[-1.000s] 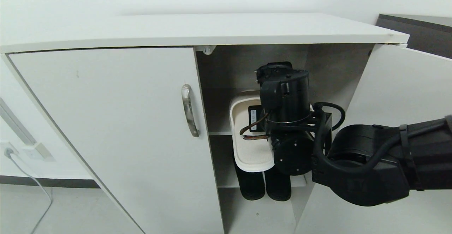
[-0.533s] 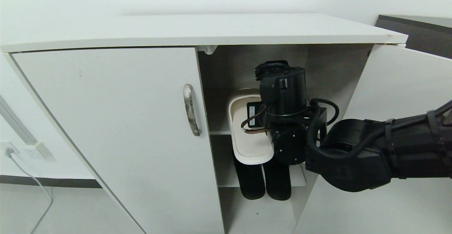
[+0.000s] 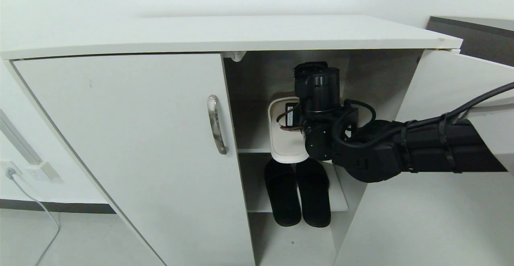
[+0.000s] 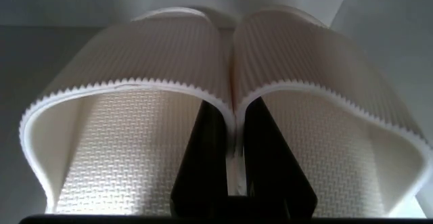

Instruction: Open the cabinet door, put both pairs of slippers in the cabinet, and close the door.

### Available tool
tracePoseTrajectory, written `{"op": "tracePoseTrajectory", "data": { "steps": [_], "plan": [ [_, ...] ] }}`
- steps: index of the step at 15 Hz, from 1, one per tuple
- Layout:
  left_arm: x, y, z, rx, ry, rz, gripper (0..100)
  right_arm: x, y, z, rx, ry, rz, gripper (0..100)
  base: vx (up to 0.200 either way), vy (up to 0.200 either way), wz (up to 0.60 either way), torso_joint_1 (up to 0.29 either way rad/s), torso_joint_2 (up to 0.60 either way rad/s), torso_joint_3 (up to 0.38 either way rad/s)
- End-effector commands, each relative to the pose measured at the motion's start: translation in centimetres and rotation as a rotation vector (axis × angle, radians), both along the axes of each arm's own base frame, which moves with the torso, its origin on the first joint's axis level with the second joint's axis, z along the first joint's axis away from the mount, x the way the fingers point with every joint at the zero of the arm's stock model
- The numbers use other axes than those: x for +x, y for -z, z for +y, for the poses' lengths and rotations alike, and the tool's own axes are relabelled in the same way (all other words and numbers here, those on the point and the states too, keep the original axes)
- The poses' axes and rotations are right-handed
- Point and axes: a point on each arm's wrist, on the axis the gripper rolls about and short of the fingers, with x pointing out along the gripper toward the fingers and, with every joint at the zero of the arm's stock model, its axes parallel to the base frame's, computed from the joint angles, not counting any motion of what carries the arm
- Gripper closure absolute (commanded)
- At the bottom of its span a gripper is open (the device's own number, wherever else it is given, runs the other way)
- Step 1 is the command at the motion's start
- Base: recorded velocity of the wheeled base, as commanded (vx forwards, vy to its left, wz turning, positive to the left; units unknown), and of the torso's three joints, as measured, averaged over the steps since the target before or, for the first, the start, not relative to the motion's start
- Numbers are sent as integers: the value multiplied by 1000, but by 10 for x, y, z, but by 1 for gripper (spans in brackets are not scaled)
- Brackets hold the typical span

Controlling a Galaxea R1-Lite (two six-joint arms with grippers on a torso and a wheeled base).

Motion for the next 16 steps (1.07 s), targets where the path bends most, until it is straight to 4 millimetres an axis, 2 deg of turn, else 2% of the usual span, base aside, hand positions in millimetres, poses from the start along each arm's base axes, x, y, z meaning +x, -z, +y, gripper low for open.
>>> {"op": "tracePoseTrajectory", "data": {
  "steps": [1,10,11,16],
  "plan": [
    [0,0,0,-1,-2,1,100,8,7,3,-10,1,6,100,0,0,0,0,0,0],
    [0,0,0,-1,0,1,100,14,10,5,-18,5,5,100,0,0,0,0,0,0],
    [0,0,0,-1,0,1,100,14,11,5,-19,5,6,0,0,0,0,0,0,0],
    [0,0,0,-1,-2,1,100,8,8,4,-30,5,12,0,0,0,0,0,0,0]
  ]
}}
